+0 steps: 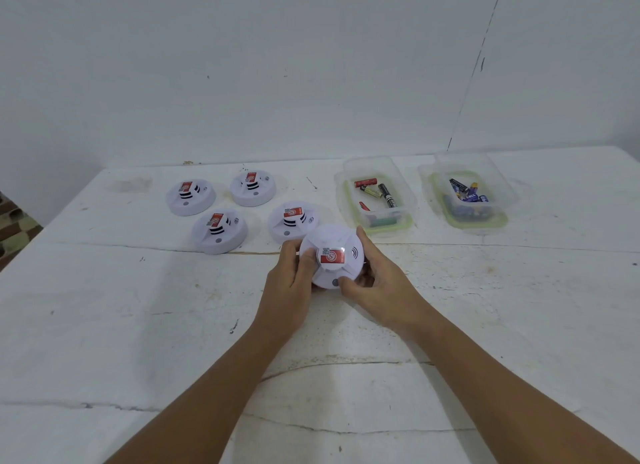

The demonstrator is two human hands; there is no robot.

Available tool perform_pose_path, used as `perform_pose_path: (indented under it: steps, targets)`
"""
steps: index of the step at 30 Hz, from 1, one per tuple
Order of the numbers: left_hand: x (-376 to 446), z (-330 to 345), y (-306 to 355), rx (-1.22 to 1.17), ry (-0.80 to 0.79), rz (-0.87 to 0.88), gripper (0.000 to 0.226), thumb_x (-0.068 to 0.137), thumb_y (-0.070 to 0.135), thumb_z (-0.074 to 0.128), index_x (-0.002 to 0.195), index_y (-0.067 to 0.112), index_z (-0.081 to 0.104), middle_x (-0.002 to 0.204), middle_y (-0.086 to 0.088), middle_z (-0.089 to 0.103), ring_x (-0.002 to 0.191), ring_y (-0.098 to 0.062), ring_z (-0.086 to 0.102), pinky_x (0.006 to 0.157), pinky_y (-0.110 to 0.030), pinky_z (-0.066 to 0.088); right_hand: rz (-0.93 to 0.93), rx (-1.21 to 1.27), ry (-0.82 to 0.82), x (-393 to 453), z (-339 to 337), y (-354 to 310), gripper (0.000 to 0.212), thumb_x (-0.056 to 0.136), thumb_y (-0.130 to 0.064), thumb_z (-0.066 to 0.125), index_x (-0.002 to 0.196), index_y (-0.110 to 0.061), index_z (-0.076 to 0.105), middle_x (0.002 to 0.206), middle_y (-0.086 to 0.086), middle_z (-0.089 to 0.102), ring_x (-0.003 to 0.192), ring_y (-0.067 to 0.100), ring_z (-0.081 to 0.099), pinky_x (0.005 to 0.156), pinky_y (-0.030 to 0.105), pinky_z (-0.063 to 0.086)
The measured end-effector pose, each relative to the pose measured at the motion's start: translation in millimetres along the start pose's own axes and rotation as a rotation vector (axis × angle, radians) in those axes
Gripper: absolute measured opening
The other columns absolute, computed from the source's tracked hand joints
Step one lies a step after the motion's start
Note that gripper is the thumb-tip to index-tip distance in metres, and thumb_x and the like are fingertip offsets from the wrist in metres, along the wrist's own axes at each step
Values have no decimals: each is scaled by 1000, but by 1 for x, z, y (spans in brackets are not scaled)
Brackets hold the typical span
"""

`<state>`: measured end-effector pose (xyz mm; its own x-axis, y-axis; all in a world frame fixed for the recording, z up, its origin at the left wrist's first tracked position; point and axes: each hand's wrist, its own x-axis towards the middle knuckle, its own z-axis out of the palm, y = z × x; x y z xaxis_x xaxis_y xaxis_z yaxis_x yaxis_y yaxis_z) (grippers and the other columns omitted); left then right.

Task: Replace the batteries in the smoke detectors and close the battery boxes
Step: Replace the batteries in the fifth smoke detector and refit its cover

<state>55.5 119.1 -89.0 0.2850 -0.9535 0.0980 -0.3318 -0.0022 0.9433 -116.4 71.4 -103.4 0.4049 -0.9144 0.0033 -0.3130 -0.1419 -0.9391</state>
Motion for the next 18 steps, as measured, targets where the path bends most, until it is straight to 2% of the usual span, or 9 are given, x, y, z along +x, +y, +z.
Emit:
perform_pose_path:
  steps: [3,5,7,12,16,18]
  targets:
    - [0,1,1,0,-1,8,19,110,29,44,120,22,58,96,9,68,69,2,59,59,-13,43,0,-1,6,-1,0,0,97,81,-41,70,164,-36,20,130,-11,66,113,17,67,99,48,57]
    - [0,1,1,7,-6,8,20,110,30,44,122,22,57,94,9,68,66,2,58,56,-13,42,-3,3,-7,-1,0,0,94,82,-37,70,164,-31,23,132,-12,65,114,14,67,100,46,57]
    - [0,1,1,11,-8,3,19,110,31,43,121,23,57,93,8,69,65,1,58,56,-14,43,-4,8,-9,0,0,0,92,82,-34,69,163,-29,25,131,-11,66,112,13,68,99,47,58]
    - [0,0,0,-36,4,0,17,110,31,45,117,25,59,93,9,70,71,2,59,61,-15,46,3,9,4,0,1,1,97,81,-41,70,164,-37,19,121,-9,68,103,23,67,93,52,58]
    - [0,1,-1,-36,3,5,19,110,31,45,119,23,59,97,10,70,76,3,61,62,-13,46,-3,19,3,1,2,2,98,81,-43,70,164,-39,18,121,-9,68,103,23,66,92,48,59]
    - [1,1,-3,-34,4,6,18,110,32,45,118,25,59,96,10,70,76,2,61,62,-14,46,-2,26,-3,1,1,3,97,81,-43,71,164,-38,19,119,-8,68,96,19,65,89,43,58]
